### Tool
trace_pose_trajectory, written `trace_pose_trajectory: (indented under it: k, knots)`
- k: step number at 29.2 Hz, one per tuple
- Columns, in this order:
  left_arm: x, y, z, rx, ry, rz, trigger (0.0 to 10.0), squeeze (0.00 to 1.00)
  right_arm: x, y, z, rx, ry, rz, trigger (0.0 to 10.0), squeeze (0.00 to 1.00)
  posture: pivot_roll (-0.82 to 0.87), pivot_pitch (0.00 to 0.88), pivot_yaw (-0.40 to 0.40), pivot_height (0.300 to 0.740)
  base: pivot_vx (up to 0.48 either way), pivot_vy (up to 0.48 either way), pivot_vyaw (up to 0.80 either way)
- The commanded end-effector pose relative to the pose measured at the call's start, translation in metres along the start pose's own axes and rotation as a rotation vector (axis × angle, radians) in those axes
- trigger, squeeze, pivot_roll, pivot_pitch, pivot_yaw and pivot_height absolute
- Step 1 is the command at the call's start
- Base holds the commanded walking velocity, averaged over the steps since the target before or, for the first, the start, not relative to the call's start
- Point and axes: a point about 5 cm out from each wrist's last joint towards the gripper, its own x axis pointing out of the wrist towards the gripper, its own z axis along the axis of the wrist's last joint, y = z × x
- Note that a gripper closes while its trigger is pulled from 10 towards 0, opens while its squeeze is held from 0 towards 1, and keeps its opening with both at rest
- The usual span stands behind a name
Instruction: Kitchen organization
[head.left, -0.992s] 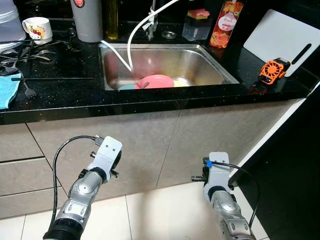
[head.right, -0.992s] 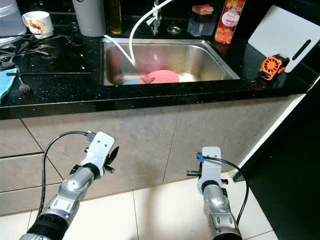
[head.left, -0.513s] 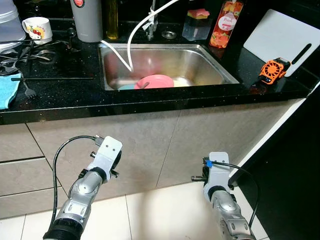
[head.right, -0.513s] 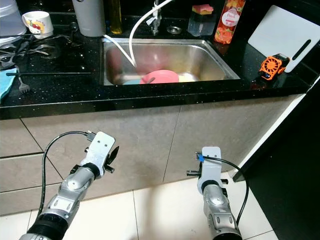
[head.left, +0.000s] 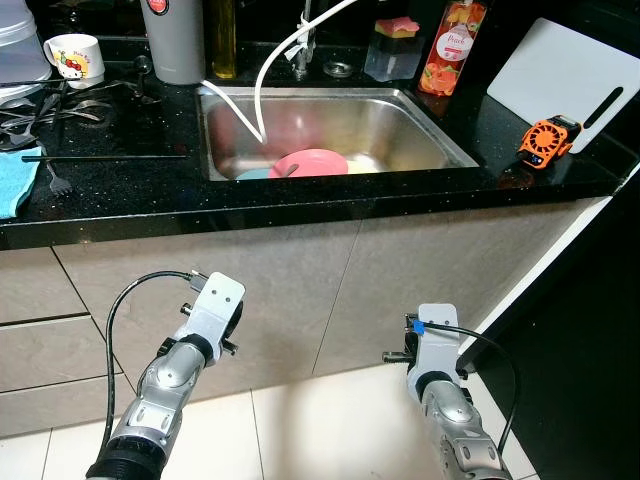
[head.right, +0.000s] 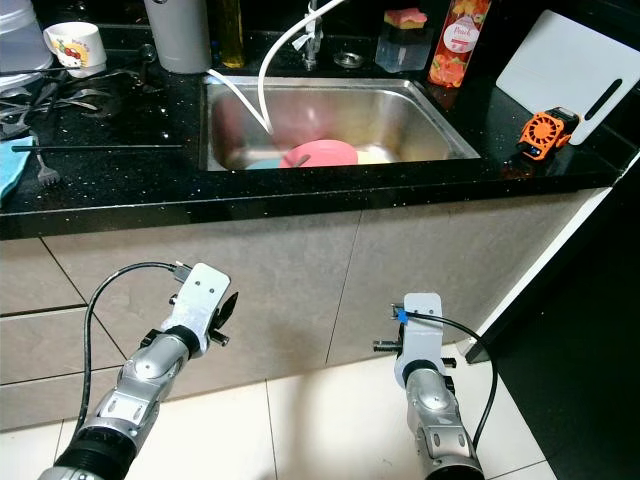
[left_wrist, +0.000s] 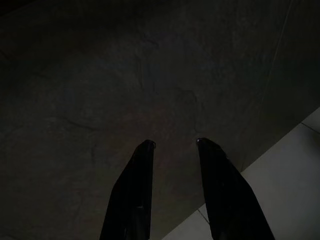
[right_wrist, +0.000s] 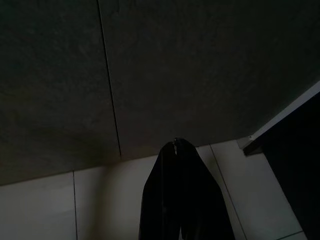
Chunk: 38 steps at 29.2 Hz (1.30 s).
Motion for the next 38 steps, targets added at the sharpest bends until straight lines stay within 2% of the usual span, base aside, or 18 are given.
trace_pose_trajectory:
  k: [1, 38]
  knots:
    - [0.0015, -0.0068, -0.0018, -0.004, 0.014, -0.02, 10.0, 0.0, 0.0005, -0.0035, -0.001, 0.002, 0.012, -0.009, 10.0, 0.0, 0.12, 0.057, -0.091, 0.74, 0.0, 0.0, 0.0]
    - [0.0008, -0.0073, -0.0034, -0.003, 0.017, -0.023, 10.0, 0.0, 0.001, -0.0014, -0.0012, -0.004, 0.011, 0.002, 10.0, 0.0, 0.13, 0.042, -0.092, 0.74, 0.0, 0.0, 0.0]
